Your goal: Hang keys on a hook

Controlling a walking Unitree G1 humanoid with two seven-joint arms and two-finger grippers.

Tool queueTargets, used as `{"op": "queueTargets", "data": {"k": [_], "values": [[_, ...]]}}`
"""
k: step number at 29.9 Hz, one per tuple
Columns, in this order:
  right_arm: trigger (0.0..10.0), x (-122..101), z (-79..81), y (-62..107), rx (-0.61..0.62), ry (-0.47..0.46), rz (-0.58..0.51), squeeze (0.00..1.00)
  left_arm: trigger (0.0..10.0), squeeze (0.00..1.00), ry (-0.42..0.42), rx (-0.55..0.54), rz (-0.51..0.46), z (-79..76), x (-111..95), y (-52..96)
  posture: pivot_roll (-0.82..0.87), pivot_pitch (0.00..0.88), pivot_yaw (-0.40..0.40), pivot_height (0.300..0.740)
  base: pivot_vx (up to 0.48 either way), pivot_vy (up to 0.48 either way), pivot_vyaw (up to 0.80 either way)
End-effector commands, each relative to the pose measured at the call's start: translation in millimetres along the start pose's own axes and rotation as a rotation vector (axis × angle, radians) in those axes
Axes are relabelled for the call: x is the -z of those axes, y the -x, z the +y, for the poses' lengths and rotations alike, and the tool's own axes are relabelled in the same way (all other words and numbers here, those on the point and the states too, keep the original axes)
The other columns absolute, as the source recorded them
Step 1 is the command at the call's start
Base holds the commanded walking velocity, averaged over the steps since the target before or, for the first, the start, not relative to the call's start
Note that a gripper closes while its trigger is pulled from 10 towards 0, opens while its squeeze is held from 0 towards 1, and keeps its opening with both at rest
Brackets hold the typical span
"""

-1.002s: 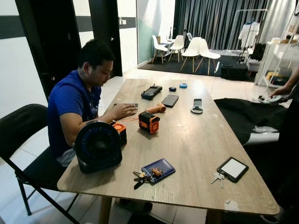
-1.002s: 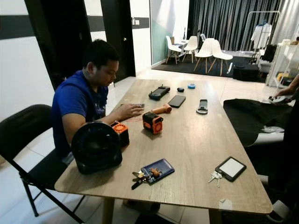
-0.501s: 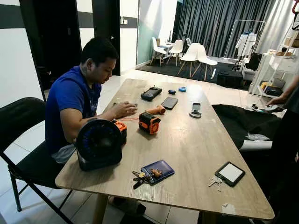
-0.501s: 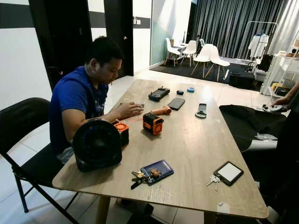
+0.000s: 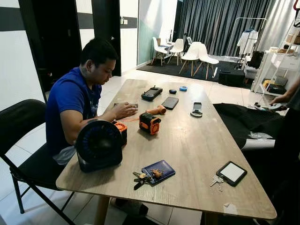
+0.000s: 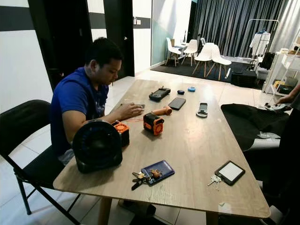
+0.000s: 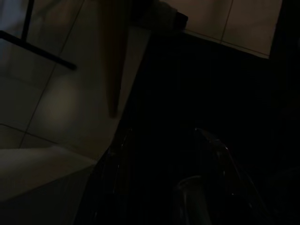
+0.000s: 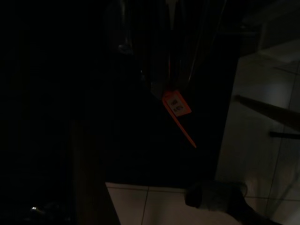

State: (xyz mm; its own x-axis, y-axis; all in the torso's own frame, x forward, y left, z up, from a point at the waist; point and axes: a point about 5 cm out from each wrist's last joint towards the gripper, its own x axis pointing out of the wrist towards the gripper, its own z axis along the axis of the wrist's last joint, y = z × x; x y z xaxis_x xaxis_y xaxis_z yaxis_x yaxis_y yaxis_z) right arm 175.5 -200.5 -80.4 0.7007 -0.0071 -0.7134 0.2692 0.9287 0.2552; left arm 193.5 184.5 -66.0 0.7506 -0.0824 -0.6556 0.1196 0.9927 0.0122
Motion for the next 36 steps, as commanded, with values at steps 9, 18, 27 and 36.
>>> {"op": "queueTargets", "data": {"k": [9, 18, 27, 36], "values": [[10.0, 3.4, -1.1, 1.2, 0.013, -0.011, 0.005, 0.0, 10.0, 0.0, -0.004, 0.013, 0.002, -2.2, -0.6, -0.8, 0.07, 0.021, -0.028, 0.74, 0.0, 0.0, 0.0], [10.0, 5.7, -0.4, 1.6, 0.012, -0.012, 0.011, 0.0, 10.0, 0.0, -0.012, 0.017, 0.0, -1.5, -0.2, -0.3, 0.07, 0.015, -0.025, 0.74, 0.0, 0.0, 0.0], [10.0, 6.5, 0.2, 1.7, 0.011, -0.012, 0.012, 0.0, 10.0, 0.0, -0.02, 0.021, -0.005, -0.4, -1.0, 0.0, 0.07, 0.009, -0.023, 0.74, 0.0, 0.0, 0.0], [10.0, 7.0, 1.1, 1.5, 0.01, -0.013, 0.014, 0.0, 10.0, 0.0, -0.018, 0.013, -0.009, 0.5, -2.1, -0.2, 0.07, 0.009, -0.022, 0.74, 0.0, 0.0, 0.0]]}}
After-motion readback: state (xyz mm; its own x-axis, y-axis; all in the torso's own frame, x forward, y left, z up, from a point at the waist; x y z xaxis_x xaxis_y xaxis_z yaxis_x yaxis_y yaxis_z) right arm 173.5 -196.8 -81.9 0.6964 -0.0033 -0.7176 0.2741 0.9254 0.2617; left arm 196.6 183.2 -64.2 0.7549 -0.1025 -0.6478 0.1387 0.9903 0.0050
